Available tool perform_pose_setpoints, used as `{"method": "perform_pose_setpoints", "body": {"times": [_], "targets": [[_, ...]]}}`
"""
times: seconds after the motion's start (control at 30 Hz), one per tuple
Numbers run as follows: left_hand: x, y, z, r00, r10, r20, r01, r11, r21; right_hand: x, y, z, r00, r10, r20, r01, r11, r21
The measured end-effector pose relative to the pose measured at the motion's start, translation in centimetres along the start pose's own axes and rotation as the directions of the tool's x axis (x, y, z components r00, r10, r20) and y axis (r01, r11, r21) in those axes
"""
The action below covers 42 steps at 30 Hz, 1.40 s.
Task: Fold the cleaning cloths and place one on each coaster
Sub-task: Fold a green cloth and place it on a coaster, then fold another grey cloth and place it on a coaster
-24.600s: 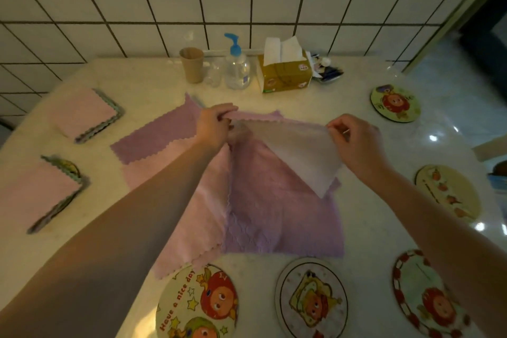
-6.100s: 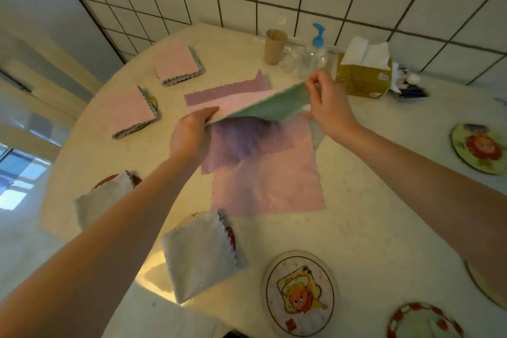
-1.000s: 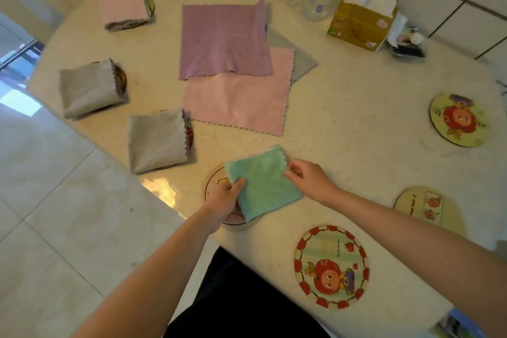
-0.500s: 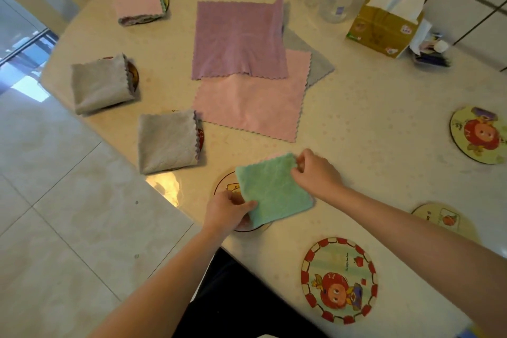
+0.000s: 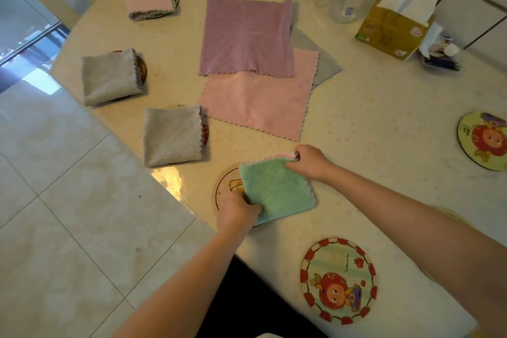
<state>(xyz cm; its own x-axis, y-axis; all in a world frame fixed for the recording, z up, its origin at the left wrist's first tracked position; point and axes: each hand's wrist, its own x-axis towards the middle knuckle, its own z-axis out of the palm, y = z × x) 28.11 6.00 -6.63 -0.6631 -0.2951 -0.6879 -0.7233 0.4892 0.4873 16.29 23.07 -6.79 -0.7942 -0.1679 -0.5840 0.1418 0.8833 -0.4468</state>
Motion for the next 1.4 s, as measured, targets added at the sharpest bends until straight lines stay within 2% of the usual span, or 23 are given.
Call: {"method": "perform_pose_setpoints", "body": {"times": [0.13, 0.3, 0.5, 0.63, 0.73, 0.8, 0.93, 1.07, 1.1, 1.23, 1.4], "targets": [[-0.4, 0.2, -0.7, 0.998, -0.006, 0.056, 0.020, 0.967, -0.256, -0.5, 0.1, -0.3, 0.999, 0.030, -0.035, -0.025, 0.990, 0.137], [-1.2, -1.7, -2.3, 0.993, -0.050, 0.108, 0.096, 0.874, -0.476, -1.4, -1.2, -0.2, 0.997, -0.060, -0.044, 0.070, 0.954, 0.292], [-2.0, -5.3, -3.7, 0.988, -0.129, 0.080, 0.151, 0.813, -0.563, -1.9, -3.5, 2.7, 0.991, -0.122, -0.059, 0.133, 0.962, 0.239], [-2.3, -6.6, -3.8, 0.988, -0.148, 0.033, 0.140, 0.805, -0.577, -1.8, -4.0, 4.4, 0.985, -0.095, -0.143, 0.125, 0.968, 0.220], [-2.6, -7.1, -3.5, 0.988, -0.149, -0.042, 0.104, 0.842, -0.530, -1.7, -3.5, 5.4, 0.975, -0.097, -0.202, 0.131, 0.978, 0.161], [-2.4, -7.4, -3.2, 0.985, -0.148, -0.086, 0.096, 0.896, -0.434, -1.7, -3.2, 6.1, 0.968, -0.116, -0.221, 0.145, 0.982, 0.120], [-2.2, -7.3, -3.5, 0.990, -0.054, -0.132, 0.034, 0.988, -0.149, -1.7, -2.9, 6.1, 0.968, -0.125, -0.219, 0.143, 0.987, 0.069], [-1.4, -5.9, -5.3, 0.989, 0.081, -0.120, -0.060, 0.984, 0.170, -0.9, -2.9, 4.4, 0.968, -0.113, -0.224, 0.137, 0.986, 0.093], [-0.7, -5.2, -6.0, 0.988, 0.097, -0.121, -0.074, 0.980, 0.184, -0.3, -3.0, 3.6, 0.963, -0.116, -0.244, 0.143, 0.985, 0.095], [3.3, -0.7, -9.8, 0.985, 0.065, -0.162, -0.064, 0.998, 0.012, 2.1, -3.7, -0.5, 0.928, -0.179, -0.328, 0.198, 0.980, 0.025], [9.8, 6.4, -12.7, 0.922, 0.354, -0.158, -0.329, 0.930, 0.165, 6.9, -5.3, -5.9, 0.903, -0.213, -0.372, 0.194, 0.977, -0.089]]}}
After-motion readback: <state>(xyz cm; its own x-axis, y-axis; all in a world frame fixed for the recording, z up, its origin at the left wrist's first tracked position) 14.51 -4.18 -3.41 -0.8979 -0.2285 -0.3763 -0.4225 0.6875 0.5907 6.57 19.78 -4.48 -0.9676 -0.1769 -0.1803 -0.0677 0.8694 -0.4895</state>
